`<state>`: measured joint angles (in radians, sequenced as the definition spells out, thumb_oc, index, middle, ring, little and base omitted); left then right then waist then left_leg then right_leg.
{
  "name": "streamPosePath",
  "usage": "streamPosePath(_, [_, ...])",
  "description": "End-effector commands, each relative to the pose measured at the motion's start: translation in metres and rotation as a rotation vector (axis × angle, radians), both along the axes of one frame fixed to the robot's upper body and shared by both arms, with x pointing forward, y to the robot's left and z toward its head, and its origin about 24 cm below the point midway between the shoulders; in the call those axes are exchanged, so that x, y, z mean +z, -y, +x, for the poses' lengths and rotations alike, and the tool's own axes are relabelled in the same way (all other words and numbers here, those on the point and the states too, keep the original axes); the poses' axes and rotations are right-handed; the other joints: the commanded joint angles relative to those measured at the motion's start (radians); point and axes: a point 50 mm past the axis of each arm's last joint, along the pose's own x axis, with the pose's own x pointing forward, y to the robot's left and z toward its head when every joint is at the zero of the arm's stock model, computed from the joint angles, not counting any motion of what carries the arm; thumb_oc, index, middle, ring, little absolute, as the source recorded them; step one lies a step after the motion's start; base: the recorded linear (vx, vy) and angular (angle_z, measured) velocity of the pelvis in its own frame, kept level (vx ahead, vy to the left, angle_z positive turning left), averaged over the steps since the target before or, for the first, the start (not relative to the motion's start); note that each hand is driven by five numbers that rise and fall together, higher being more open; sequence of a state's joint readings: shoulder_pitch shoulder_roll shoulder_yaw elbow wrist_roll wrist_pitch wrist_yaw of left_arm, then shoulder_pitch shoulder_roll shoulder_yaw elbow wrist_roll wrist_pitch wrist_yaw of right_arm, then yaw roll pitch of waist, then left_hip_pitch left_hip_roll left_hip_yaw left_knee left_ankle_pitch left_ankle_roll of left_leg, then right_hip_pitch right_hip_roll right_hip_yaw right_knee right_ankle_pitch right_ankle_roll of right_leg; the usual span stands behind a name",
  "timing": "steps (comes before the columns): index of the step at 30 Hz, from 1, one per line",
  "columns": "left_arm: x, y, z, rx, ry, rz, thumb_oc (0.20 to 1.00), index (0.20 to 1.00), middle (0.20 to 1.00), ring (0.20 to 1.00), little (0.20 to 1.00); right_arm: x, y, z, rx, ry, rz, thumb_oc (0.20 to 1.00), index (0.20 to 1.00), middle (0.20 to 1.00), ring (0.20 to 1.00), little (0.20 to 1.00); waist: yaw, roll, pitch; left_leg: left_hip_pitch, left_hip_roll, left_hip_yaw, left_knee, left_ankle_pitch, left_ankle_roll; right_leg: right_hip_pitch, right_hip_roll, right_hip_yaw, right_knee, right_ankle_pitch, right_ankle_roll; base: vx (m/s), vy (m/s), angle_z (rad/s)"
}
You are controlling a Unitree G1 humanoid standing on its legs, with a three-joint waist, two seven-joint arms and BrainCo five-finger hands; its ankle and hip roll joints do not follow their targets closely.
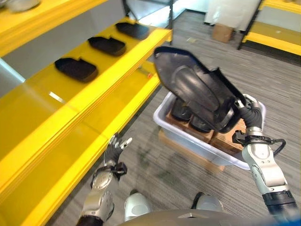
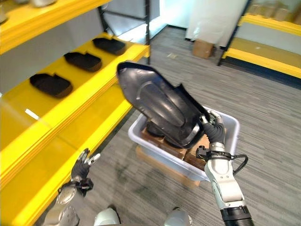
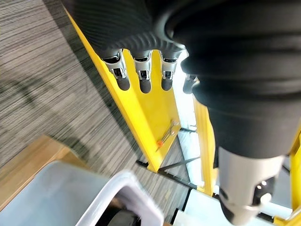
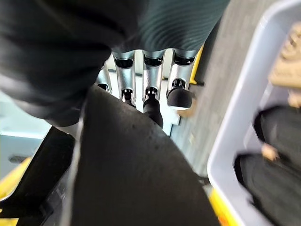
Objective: Move parts from the plastic box to the shelf.
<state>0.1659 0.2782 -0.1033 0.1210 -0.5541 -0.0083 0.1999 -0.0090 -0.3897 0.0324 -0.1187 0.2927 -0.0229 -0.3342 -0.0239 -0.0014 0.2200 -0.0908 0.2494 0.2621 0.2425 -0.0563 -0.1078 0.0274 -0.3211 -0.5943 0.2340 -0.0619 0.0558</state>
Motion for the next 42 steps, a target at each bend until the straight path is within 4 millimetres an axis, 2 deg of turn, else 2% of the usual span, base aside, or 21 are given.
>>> streamPosePath(1, [0.024, -0.012, 0.004, -0.007, 0.121, 0.089, 1.000, 1.000, 1.000, 1.000, 1.000, 0.038, 0.002, 0.010, -0.005, 0.207, 0.051, 0.200, 0.200, 0.200, 0.200, 0.200, 0.004, 0.009, -0.043, 0.075, 0.064, 0.027, -0.082, 0.063, -0.012, -0.033, -0.035, 0.031, 0.114, -0.077, 0.025, 0.02, 0.129, 0.00])
streamPosePath(4, [0.023, -0.018, 0.000, 0.002, 0.114, 0.108, 1.000, 1.000, 1.000, 1.000, 1.000, 0.037, -0.002, 0.011, 0.019, 0.204, 0.067, 0.200, 0.200, 0.200, 0.200, 0.200, 0.018, 0.006, -0.047, 0.074, 0.034, 0.031, -0.097, 0.047, -0.003, -0.024, -0.054, 0.018, 0.095, -0.047, 0.046, 0.05, 0.188, 0.41])
streamPosePath(9, [0.020, -0.030, -0.010, 0.048, 0.089, 0.129, 1.000, 1.000, 1.000, 1.000, 1.000, 0.036, -0.009, 0.012, 0.059, 0.196, 0.065, 0.200, 0.200, 0.200, 0.200, 0.200, 0.055, -0.017, -0.040, 0.039, -0.012, 0.014, -0.074, 0.019, 0.021, 0.008, -0.087, -0.012, 0.050, 0.012, 0.078, 0.05, 0.142, 0.17])
streamPosePath(16, [0.022, -0.042, -0.017, 0.103, 0.087, 0.151, 1.000, 1.000, 1.000, 1.000, 1.000, 0.038, -0.026, 0.019, 0.130, 0.199, 0.057, 0.200, 0.200, 0.200, 0.200, 0.200, 0.129, -0.040, -0.018, -0.053, -0.103, -0.042, -0.027, -0.022, 0.057, 0.044, -0.130, -0.058, -0.048, 0.140, 0.131, 0.03, 0.159, 0.38])
streamPosePath(17, [0.023, -0.045, -0.017, 0.116, 0.091, 0.158, 1.000, 1.000, 1.000, 1.000, 1.000, 0.038, -0.031, 0.022, 0.153, 0.190, 0.050, 0.200, 0.200, 0.200, 0.200, 0.200, 0.146, -0.043, -0.017, -0.078, -0.140, -0.060, -0.011, -0.037, 0.071, 0.056, -0.148, -0.047, -0.082, 0.204, 0.154, 0.05, 0.186, 0.48])
streamPosePath(18, [0.023, -0.045, -0.017, 0.116, 0.091, 0.158, 1.000, 1.000, 1.000, 1.000, 1.000, 0.038, -0.031, 0.022, 0.153, 0.190, 0.050, 0.200, 0.200, 0.200, 0.200, 0.200, 0.145, -0.044, -0.017, -0.079, -0.142, -0.061, -0.009, -0.039, 0.073, 0.057, -0.150, -0.048, -0.085, 0.208, 0.156, 0.06, 0.200, 0.54])
streamPosePath(21, [0.023, -0.048, -0.020, 0.110, 0.090, 0.175, 1.000, 1.000, 1.000, 1.000, 1.000, 0.035, -0.033, 0.020, 0.178, 0.175, 0.032, 0.200, 0.200, 0.200, 0.200, 0.200, 0.157, -0.037, -0.033, -0.086, -0.194, -0.077, -0.016, -0.059, 0.104, 0.064, -0.172, -0.007, -0.092, 0.261, 0.165, 0.10, 0.232, 0.64])
streamPosePath(22, [0.024, -0.047, -0.017, 0.097, 0.095, 0.178, 1.000, 1.000, 1.000, 1.000, 1.000, 0.034, -0.032, 0.019, 0.182, 0.170, 0.028, 0.200, 0.200, 0.200, 0.200, 0.200, 0.144, -0.032, -0.040, -0.077, -0.217, -0.097, -0.040, -0.059, 0.120, 0.048, -0.171, 0.061, -0.063, 0.280, 0.161, 0.15, 0.240, 0.69])
streamPosePath(23, [0.025, -0.046, -0.016, 0.086, 0.100, 0.180, 1.000, 1.000, 1.000, 1.000, 1.000, 0.031, -0.029, 0.016, 0.175, 0.159, 0.023, 0.200, 0.200, 0.200, 0.200, 0.200, 0.124, -0.024, -0.044, -0.063, -0.231, -0.121, -0.066, -0.054, 0.129, 0.017, -0.147, 0.164, -0.032, 0.271, 0.141, 0.12, 0.270, 0.95])
streamPosePath(24, [0.027, -0.045, -0.013, 0.072, 0.110, 0.189, 1.000, 1.000, 1.000, 1.000, 1.000, 0.030, -0.027, 0.015, 0.169, 0.156, 0.022, 0.200, 0.200, 0.200, 0.200, 0.200, 0.106, -0.016, -0.041, -0.057, -0.248, -0.133, -0.091, -0.024, 0.142, -0.026, -0.121, 0.245, -0.012, 0.268, 0.107, 0.10, 0.292, 0.99])
streamPosePath(25, [0.030, -0.044, -0.010, 0.054, 0.123, 0.202, 1.000, 1.000, 1.000, 1.000, 1.000, 0.027, -0.025, 0.012, 0.163, 0.150, 0.030, 0.200, 0.200, 0.200, 0.200, 0.200, 0.081, -0.003, -0.033, -0.039, -0.263, -0.161, -0.113, -0.016, 0.150, -0.073, -0.075, 0.332, 0.019, 0.251, 0.089, 0.06, 0.277, 0.80])
streamPosePath(26, [0.033, -0.041, -0.006, 0.039, 0.136, 0.206, 1.000, 1.000, 1.000, 1.000, 1.000, 0.027, -0.024, 0.011, 0.160, 0.150, 0.035, 0.200, 0.200, 0.200, 0.200, 0.200, 0.059, 0.006, -0.019, -0.021, -0.275, -0.187, -0.131, -0.010, 0.157, -0.126, -0.028, 0.382, 0.047, 0.232, 0.076, 0.08, 0.243, 0.64])
streamPosePath(27, [0.035, -0.039, -0.003, 0.025, 0.148, 0.211, 1.000, 1.000, 1.000, 1.000, 1.000, 0.026, -0.025, 0.010, 0.164, 0.149, 0.045, 0.200, 0.200, 0.200, 0.200, 0.200, 0.045, 0.016, -0.004, -0.005, -0.281, -0.204, -0.146, -0.005, 0.162, -0.183, 0.012, 0.406, 0.072, 0.198, 0.066, 0.06, 0.169, 0.64])
streamPosePath(29, [0.041, -0.035, 0.005, 0.003, 0.175, 0.219, 1.000, 1.000, 1.000, 1.000, 1.000, 0.026, -0.023, 0.010, 0.161, 0.153, 0.056, 0.200, 0.200, 0.200, 0.200, 0.200, 0.018, 0.023, 0.029, 0.019, -0.291, -0.232, -0.157, -0.003, 0.161, -0.271, 0.056, 0.442, 0.077, 0.172, 0.057, 0.08, 0.064, 0.67])
streamPosePath(30, [0.043, -0.032, 0.010, -0.007, 0.189, 0.214, 1.000, 1.000, 1.000, 1.000, 1.000, 0.026, -0.022, 0.010, 0.160, 0.157, 0.068, 0.200, 0.200, 0.200, 0.200, 0.200, 0.001, 0.023, 0.047, 0.033, -0.300, -0.251, -0.155, -0.010, 0.156, -0.303, 0.078, 0.473, 0.042, 0.162, 0.060, 0.10, -0.027, 0.78])
streamPosePath(34, [0.043, -0.022, 0.018, -0.041, 0.205, 0.202, 1.000, 1.000, 1.000, 1.000, 1.000, 0.026, -0.014, 0.007, 0.135, 0.159, 0.083, 0.200, 0.200, 0.200, 0.200, 0.200, -0.046, -0.002, 0.079, 0.062, -0.331, -0.319, -0.125, -0.050, 0.134, -0.318, 0.112, 0.580, -0.093, 0.180, 0.093, 0.12, -0.078, 0.85])
streamPosePath(35, [0.043, -0.022, 0.018, -0.041, 0.206, 0.202, 1.000, 1.000, 1.000, 1.000, 1.000, 0.026, -0.015, 0.007, 0.135, 0.159, 0.083, 0.200, 0.200, 0.200, 0.200, 0.200, -0.047, -0.003, 0.077, 0.059, -0.334, -0.320, -0.126, -0.046, 0.134, -0.319, 0.109, 0.580, -0.097, 0.185, 0.093, 0.14, -0.115, 0.83])
streamPosePath(36, [0.039, -0.021, 0.015, -0.049, 0.191, 0.196, 1.000, 1.000, 1.000, 1.000, 1.000, 0.021, -0.009, 0.001, 0.124, 0.143, 0.087, 0.200, 0.200, 0.200, 0.200, 0.200, -0.060, -0.020, 0.075, 0.067, -0.345, -0.341, -0.111, -0.064, 0.127, -0.314, 0.110, 0.599, -0.119, 0.203, 0.104, 0.13, -0.152, 0.78])
streamPosePath(37, [0.037, -0.021, 0.014, -0.048, 0.184, 0.194, 1.000, 1.000, 1.000, 1.000, 1.000, 0.017, -0.007, -0.003, 0.125, 0.129, 0.098, 0.200, 0.200, 0.200, 0.200, 0.200, -0.058, -0.030, 0.065, 0.070, -0.343, -0.351, -0.104, -0.069, 0.121, -0.288, 0.107, 0.595, -0.129, 0.187, 0.102, 0.17, -0.188, 0.84])
streamPosePath(38, [0.036, -0.021, 0.012, -0.050, 0.181, 0.194, 1.000, 1.000, 1.000, 1.000, 1.000, 0.015, -0.006, -0.004, 0.123, 0.119, 0.101, 0.200, 0.200, 0.200, 0.200, 0.200, -0.059, -0.038, 0.060, 0.077, -0.343, -0.349, -0.107, -0.072, 0.121, -0.279, 0.100, 0.585, -0.126, 0.209, 0.106, 0.13, -0.159, 1.00])
streamPosePath(42, [0.032, -0.026, 0.002, -0.021, 0.157, 0.182, 1.000, 1.000, 1.000, 1.000, 1.000, 0.009, -0.001, -0.006, 0.119, 0.084, 0.090, 0.200, 0.200, 0.200, 0.200, 0.200, -0.040, -0.042, 0.027, 0.111, -0.296, -0.360, -0.137, -0.073, 0.105, -0.244, 0.105, 0.546, -0.110, 0.183, 0.106, 0.15, -0.197, 0.43])
